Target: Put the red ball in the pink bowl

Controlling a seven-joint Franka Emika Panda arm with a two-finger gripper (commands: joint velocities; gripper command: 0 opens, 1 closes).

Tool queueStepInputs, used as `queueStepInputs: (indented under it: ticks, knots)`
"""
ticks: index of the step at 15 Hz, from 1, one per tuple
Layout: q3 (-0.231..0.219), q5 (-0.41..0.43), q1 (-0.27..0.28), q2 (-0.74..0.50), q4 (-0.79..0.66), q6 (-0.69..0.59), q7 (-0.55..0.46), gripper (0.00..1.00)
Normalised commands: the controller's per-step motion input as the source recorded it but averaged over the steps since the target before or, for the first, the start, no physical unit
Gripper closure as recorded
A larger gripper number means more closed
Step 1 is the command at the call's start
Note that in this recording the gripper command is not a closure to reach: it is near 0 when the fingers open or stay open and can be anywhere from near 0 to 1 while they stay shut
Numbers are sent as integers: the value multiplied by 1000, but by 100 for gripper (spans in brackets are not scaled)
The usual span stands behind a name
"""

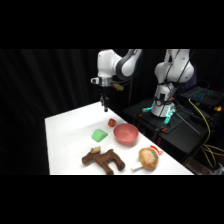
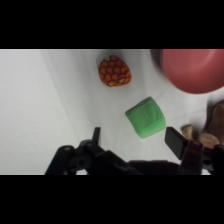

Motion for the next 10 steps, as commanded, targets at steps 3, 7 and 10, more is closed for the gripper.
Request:
queueStepInputs:
  ticks: [3,7,10]
  knots:
    - [-13,73,-31,59,-233,372,75,0]
    - [-10,121,-37,153,-120,353,32,0]
    - [7,154,-60,264,5,365,-24,0]
